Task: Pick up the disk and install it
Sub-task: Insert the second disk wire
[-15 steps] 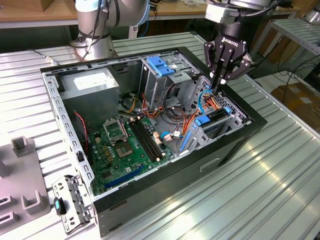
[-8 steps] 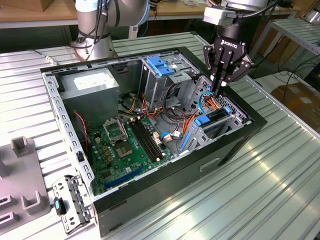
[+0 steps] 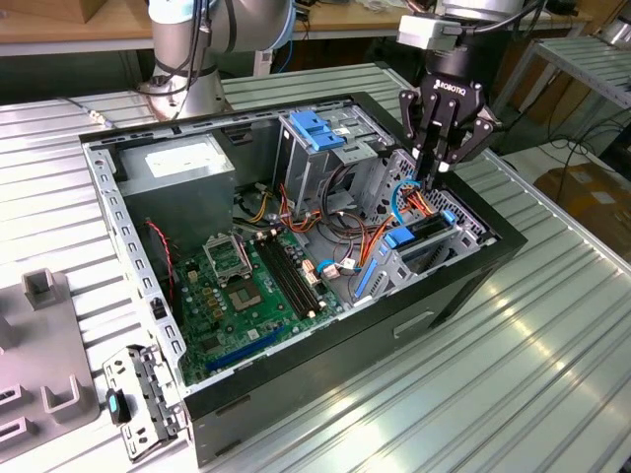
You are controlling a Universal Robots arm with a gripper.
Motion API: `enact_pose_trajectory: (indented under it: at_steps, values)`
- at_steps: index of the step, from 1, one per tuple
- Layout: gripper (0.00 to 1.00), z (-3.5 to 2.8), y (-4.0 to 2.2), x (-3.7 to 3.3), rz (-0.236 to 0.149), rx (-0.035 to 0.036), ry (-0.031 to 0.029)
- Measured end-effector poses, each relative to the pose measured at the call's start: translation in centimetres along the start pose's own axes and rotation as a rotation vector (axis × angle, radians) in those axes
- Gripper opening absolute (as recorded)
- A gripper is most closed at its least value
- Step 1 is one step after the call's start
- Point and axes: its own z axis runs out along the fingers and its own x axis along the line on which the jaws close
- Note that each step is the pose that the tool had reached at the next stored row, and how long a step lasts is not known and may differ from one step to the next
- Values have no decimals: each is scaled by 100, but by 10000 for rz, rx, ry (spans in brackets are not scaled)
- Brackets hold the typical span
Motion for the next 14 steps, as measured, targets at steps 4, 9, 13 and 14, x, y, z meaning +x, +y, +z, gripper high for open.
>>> enact_pose_trajectory:
  at_steps: [4, 9, 13, 14]
  values:
    - [31, 28, -3, -22, 17, 0, 175]
    - [16, 62, -6, -41, 27, 0, 276]
    - [16, 65, -7, -41, 27, 0, 274]
    - [16, 70, -7, -38, 26, 0, 262]
